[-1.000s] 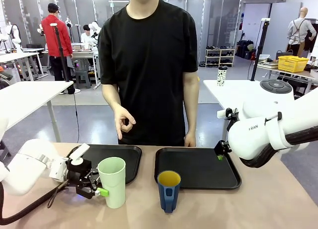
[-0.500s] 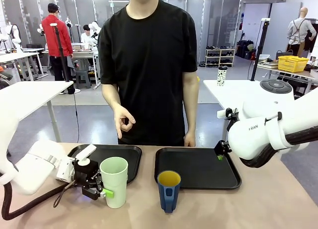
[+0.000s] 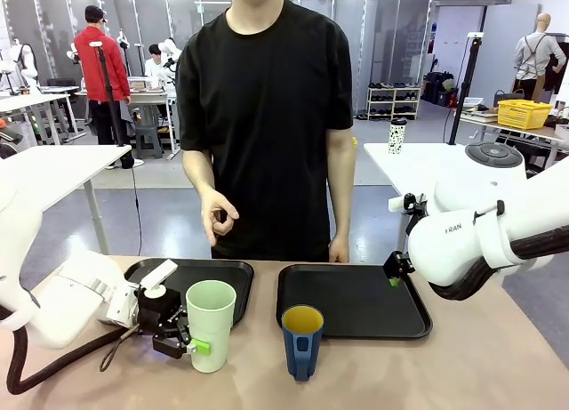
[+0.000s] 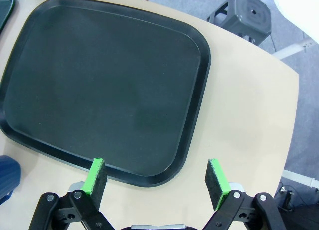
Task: Sort and store the cups by type.
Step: Pick up the Reusable plastic cup.
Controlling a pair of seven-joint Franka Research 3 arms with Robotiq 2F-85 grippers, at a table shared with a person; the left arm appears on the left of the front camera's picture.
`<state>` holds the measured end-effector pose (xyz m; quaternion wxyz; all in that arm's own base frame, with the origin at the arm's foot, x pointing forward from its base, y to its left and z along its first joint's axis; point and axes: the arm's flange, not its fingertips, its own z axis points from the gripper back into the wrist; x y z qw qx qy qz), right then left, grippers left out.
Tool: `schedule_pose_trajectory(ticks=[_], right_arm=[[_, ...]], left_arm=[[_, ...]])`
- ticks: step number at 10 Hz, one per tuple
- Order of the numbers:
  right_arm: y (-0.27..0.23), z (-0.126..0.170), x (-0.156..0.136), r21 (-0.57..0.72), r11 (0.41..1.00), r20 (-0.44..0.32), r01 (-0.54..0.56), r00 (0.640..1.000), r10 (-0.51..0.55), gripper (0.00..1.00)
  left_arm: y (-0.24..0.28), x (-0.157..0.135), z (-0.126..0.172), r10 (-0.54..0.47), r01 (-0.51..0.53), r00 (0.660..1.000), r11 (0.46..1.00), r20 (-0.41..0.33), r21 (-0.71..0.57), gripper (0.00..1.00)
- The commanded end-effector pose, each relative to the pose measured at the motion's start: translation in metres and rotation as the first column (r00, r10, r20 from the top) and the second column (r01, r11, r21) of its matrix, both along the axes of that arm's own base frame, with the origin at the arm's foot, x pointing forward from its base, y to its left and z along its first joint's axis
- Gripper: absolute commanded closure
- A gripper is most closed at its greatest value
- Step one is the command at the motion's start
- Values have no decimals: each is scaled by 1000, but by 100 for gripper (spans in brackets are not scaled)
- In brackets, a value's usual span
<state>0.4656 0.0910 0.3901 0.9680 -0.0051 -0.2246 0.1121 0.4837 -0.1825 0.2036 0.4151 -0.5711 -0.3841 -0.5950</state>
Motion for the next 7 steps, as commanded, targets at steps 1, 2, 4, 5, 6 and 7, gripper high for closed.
schedule_pose_trajectory(ticks=[1, 2, 4, 5, 6, 7], right_arm=[[0, 1, -2, -3, 1000, 4, -8, 1000, 8, 0], [0, 1, -2, -3, 1000, 4, -8, 1000, 8, 0], [0, 1, -2, -3, 1000, 4, -8, 1000, 8, 0], [0, 1, -2, -3, 1000, 4, -8, 1000, 8, 0], [0, 1, -2, -3, 1000, 4, -8, 1000, 8, 0], [0, 1, -2, -3, 1000, 4, -8, 1000, 8, 0]], left_arm=[[-6, 7, 1, -37, 37, 999, 999, -11, -18, 42], [-9, 8, 1, -42, 42, 999, 999, -12, -18, 58], [-10, 8, 6, -36, 36, 999, 999, 10, -7, 78], [-5, 7, 15, -20, 20, 999, 1000, 30, 1, 78], [4, 4, 22, 9, -9, 999, 1000, 38, 2, 78], [15, -4, 30, 10, -11, 999, 1000, 49, 8, 78]])
